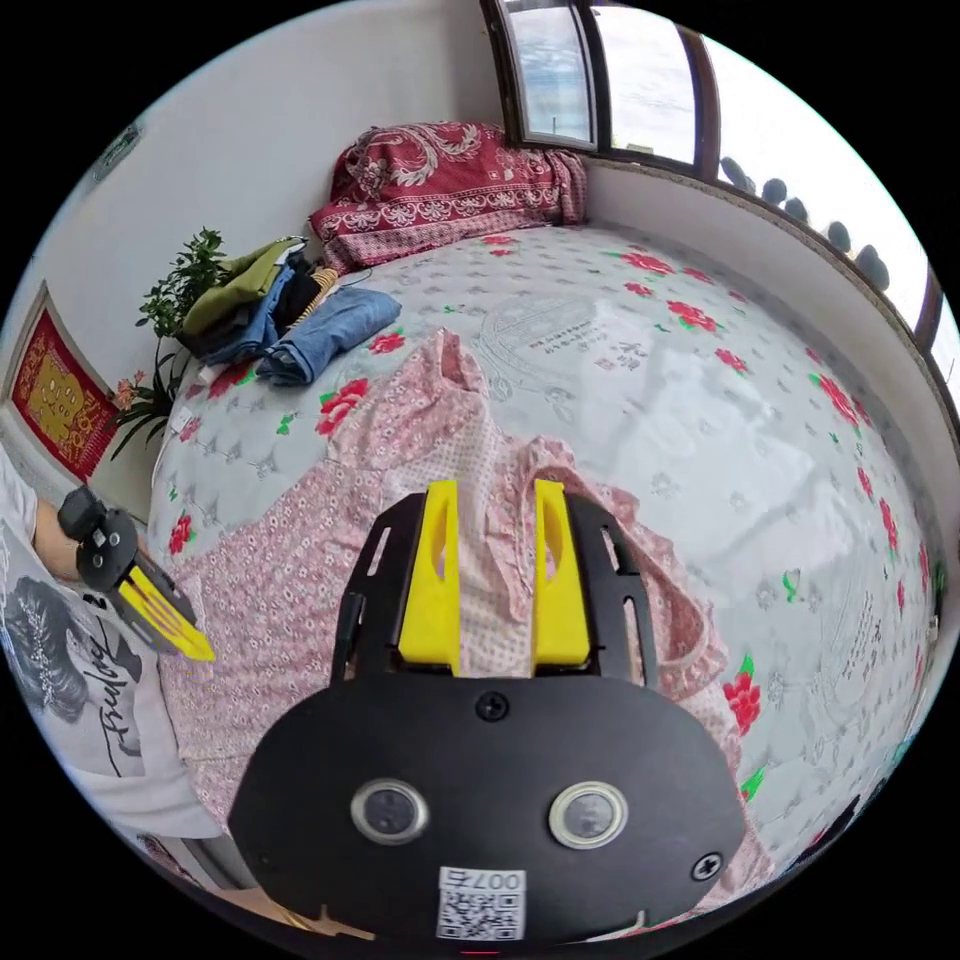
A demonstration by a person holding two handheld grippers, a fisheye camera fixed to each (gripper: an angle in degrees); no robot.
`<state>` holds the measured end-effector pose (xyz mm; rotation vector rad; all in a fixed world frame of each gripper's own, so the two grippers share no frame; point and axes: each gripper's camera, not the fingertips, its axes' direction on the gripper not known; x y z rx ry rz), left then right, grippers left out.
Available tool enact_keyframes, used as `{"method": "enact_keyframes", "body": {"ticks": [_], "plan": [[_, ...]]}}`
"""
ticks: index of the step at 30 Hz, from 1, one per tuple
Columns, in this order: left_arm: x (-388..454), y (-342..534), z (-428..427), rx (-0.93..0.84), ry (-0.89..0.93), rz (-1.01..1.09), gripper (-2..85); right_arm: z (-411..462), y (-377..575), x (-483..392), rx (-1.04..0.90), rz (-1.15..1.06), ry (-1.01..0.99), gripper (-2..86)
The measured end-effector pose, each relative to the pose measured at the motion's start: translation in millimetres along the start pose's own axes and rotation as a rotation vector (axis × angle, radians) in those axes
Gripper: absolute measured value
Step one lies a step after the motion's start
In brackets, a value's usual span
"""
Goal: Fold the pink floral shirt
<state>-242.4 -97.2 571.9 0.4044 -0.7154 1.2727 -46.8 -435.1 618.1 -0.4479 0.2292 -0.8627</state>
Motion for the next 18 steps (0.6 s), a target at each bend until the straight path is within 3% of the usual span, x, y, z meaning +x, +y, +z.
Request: {"method": "enact_keyframes", "body": {"ticks": [4, 9, 15, 17, 18], "plan": [[-71, 31, -62, 0.159, -0.034, -0.229, -1.0, 32, -95, -26, -0.026, -0.078, -0.088, 7.8], [-101, 52, -97, 0.195, -0.162, -0.307, -1.0, 103, -186, -19, -0.179, 0.009, -0.148, 6.4], [-125, 55, -107, 0.195, -0.158, -0.332, -1.0, 179, -241, -1, -0.400, 0.160, -0.308, 1.2], [-131, 54, -113, 0.207, -0.151, -0.335, -0.9, 173, -252, -8, -0.365, 0.123, -0.354, 0.5], [-135, 53, -119, 0.214, -0.141, -0.329, -0.9, 150, -258, -18, -0.259, 0.041, -0.388, 0.3]]}}
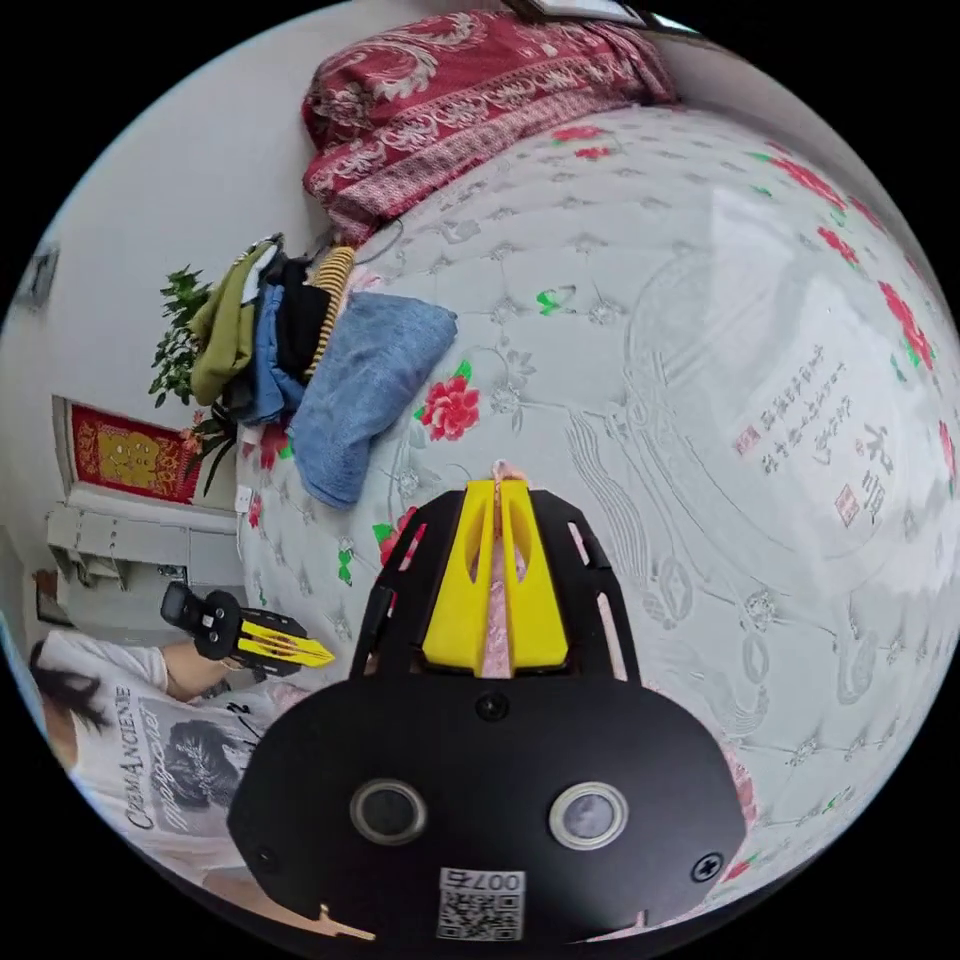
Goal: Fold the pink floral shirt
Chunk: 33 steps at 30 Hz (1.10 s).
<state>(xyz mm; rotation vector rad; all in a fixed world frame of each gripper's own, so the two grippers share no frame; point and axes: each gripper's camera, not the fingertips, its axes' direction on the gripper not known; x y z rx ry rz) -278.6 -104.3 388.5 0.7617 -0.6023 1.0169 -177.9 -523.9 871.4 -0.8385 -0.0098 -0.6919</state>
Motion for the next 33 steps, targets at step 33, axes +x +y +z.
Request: {"method": "enact_keyframes", "body": {"ticks": [33], "plan": [[-8, 20, -69, -0.032, -0.081, -0.035, -1.0, 104, 6, -112, -0.592, -0.615, 0.265, 0.9]]}}
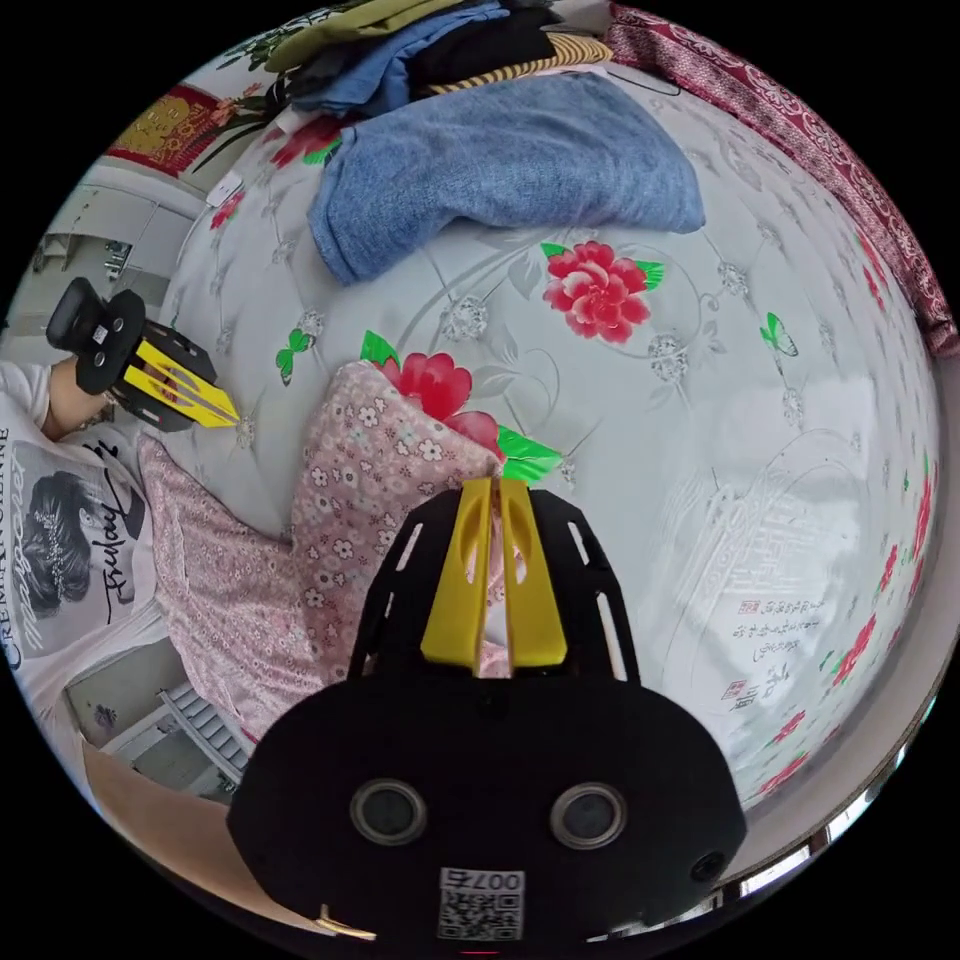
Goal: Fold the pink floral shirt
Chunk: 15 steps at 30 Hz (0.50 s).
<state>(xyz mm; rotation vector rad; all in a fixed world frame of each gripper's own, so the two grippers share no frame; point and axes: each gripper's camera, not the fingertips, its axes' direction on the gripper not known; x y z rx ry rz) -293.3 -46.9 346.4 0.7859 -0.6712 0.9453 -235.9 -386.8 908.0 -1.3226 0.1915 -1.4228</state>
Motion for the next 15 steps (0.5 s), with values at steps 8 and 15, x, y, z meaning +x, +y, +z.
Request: {"method": "enact_keyframes", "body": {"ticks": [8, 15], "plan": [[-6, -8, -20, 0.032, -0.032, 0.005, -1.0, -138, 42, -64, 0.548, -0.107, 0.364, -0.2], [-7, -9, -36, 0.071, -0.036, 0.009, -0.8, -126, 142, -127, 0.816, -0.032, 0.439, 0.0]]}}
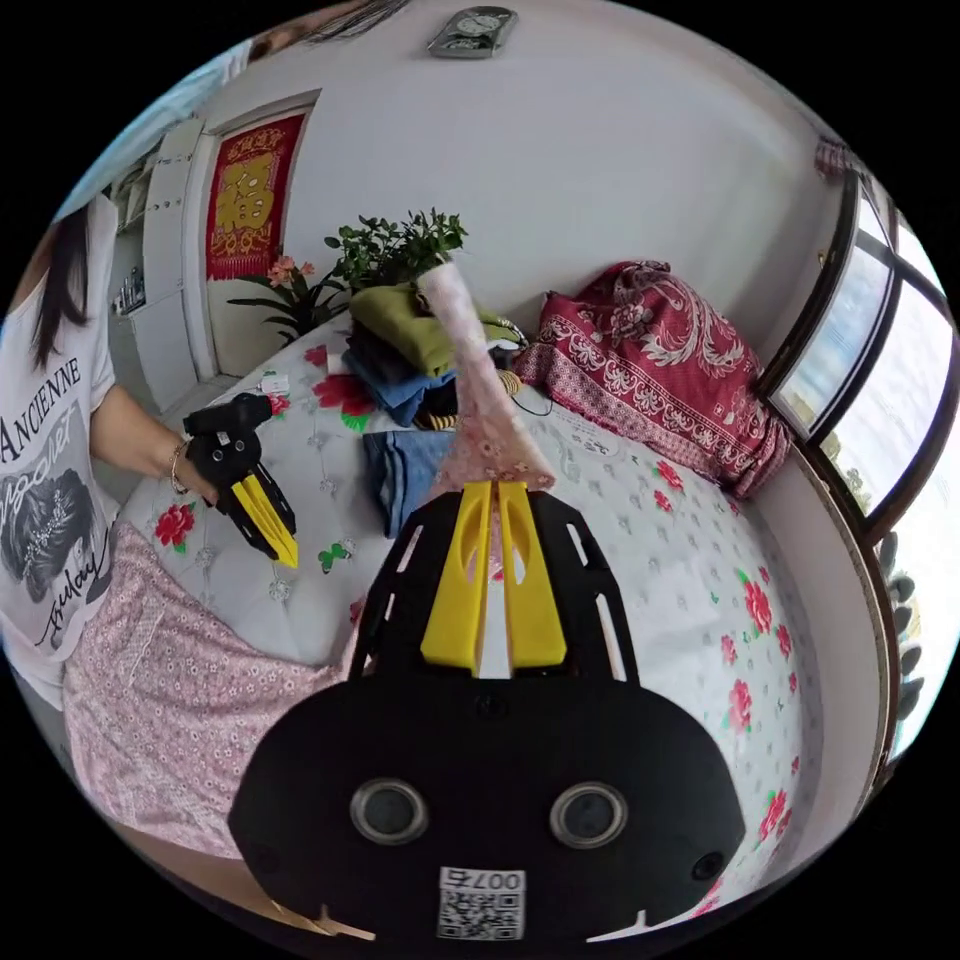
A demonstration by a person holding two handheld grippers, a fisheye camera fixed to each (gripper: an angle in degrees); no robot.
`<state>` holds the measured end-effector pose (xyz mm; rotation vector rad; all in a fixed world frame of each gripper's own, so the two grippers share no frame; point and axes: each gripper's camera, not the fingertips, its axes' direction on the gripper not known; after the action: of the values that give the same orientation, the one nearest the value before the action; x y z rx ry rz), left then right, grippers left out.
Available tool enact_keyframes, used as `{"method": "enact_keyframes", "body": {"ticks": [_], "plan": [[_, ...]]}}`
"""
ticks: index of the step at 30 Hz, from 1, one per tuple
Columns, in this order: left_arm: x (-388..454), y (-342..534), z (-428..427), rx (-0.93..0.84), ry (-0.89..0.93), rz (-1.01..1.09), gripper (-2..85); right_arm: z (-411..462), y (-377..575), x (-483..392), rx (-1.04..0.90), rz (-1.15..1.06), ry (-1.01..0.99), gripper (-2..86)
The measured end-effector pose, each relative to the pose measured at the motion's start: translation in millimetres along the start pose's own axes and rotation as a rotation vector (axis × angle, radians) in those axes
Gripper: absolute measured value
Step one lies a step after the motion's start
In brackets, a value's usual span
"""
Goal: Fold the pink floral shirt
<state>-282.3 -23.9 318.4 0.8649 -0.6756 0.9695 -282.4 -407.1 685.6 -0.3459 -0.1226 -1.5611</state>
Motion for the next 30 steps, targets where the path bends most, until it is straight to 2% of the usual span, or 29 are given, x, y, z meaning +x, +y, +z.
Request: {"method": "enact_keyframes", "body": {"ticks": [6, 10, 15, 22, 27, 30], "plan": [[-9, 0, 3, 0.021, 0.058, -0.042, 2.2, 31, 107, -35, -0.227, 0.231, -0.125, 0.9], [-19, -1, 6, 0.035, 0.135, -0.069, 5.7, 39, 153, -55, -0.335, 0.293, -0.221, 2.9], [-22, -11, 13, 0.030, 0.171, -0.054, 6.6, 25, 198, -50, -0.284, 0.446, -0.280, 4.8], [-11, -42, 24, 0.031, 0.057, 0.015, 6.7, 5, 263, -29, -0.201, 0.699, -0.360, 7.7], [-7, -48, 38, 0.013, 0.070, 0.021, 6.3, 14, 289, -35, -0.225, 0.737, -0.388, 9.3], [-3, -49, 46, -0.005, 0.060, 0.027, 6.0, 13, 278, -45, -0.226, 0.625, -0.354, 9.3]]}}
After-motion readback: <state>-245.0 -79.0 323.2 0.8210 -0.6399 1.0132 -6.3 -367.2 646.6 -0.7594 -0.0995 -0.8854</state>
